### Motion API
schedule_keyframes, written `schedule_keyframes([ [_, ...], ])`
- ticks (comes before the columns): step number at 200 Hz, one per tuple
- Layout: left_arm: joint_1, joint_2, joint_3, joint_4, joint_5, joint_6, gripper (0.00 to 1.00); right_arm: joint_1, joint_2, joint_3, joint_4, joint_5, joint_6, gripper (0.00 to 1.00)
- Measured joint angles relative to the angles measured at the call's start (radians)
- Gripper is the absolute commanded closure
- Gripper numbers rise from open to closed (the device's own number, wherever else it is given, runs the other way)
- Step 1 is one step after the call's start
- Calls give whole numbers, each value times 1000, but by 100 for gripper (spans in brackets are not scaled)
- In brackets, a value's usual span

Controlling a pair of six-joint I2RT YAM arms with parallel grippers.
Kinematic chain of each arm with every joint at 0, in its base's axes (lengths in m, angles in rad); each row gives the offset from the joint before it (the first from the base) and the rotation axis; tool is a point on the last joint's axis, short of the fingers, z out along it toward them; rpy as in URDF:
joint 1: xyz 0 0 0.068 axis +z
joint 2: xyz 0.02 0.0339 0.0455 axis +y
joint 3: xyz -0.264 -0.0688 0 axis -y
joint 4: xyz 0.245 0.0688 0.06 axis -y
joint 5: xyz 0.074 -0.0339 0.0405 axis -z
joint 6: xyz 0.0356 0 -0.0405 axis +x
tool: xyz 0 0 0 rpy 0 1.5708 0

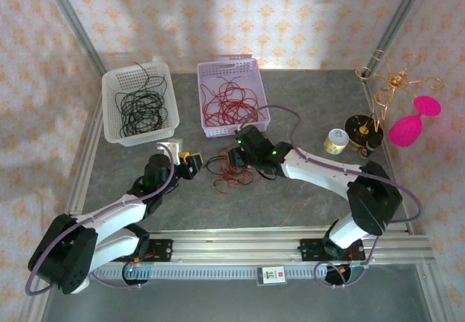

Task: Untangle the cables
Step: Untie the cable from multiple cables.

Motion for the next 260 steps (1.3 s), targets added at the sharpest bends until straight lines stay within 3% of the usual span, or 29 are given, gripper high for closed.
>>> schedule_keyframes([
  [67,0,-15,-2,11,7,25,52,3,85,31,-18,-3,22,57],
  [121,0,-13,-3,12,8,33,52,4,108,104,-155,133,24,59],
  [168,0,-13,-3,12,8,33,52,4,111,109,-261,127,67,66],
  [226,0,-13,-3,12,8,33,53,4,-61,-57,-274,48,77,66],
  [260,0,-13,-3,12,8,33,53,4,-78,-152,-193,-19,74,66],
])
